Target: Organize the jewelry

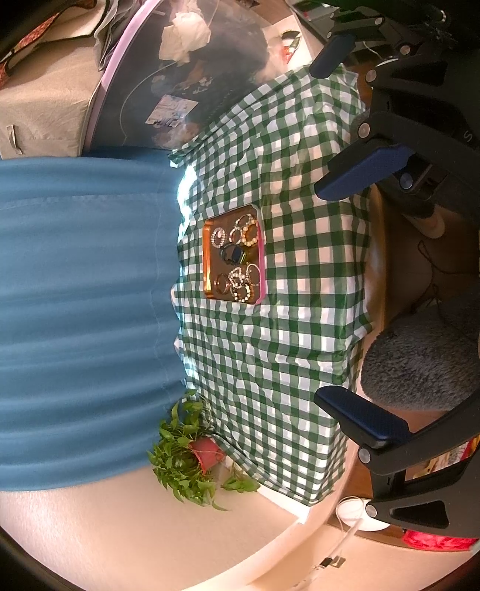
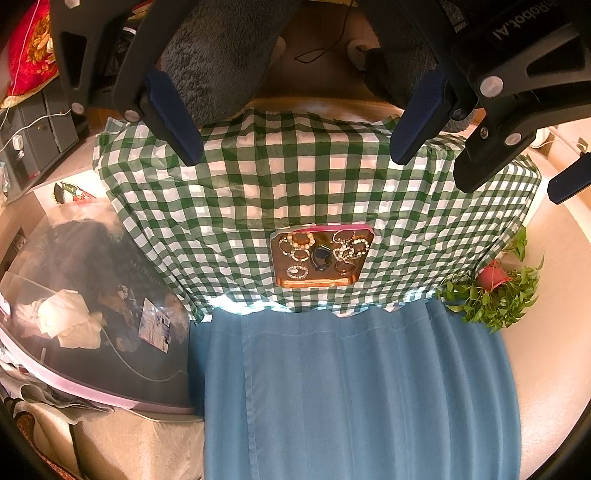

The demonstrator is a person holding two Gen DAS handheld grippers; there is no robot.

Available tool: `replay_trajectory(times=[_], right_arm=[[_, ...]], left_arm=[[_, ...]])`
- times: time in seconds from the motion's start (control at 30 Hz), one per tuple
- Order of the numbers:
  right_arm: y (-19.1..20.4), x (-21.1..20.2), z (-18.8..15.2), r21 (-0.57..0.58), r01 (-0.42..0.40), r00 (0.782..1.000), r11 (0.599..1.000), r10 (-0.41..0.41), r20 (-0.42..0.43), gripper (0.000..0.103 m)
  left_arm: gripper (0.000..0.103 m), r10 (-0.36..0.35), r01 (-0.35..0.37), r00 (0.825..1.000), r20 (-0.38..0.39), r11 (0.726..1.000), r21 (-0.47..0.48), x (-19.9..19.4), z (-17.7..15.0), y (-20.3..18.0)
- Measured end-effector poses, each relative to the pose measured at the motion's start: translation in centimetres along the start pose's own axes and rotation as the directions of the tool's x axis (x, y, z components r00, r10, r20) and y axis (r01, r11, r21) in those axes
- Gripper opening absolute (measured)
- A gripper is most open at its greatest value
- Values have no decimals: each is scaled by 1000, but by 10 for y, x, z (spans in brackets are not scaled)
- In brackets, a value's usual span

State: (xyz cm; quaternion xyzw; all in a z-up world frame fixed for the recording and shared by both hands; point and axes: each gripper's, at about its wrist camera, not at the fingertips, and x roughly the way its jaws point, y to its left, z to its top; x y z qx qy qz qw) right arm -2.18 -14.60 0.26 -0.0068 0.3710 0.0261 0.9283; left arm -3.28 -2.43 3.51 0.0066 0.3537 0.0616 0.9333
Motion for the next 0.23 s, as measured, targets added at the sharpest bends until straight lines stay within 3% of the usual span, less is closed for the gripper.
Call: replay_trajectory(times=[0.23], right_arm=[[2,-1,-1,0,-2,1000,1000,2,0,101]], left_arm=[[100,3,-3,1000,3,1000,2,0,-1,0]])
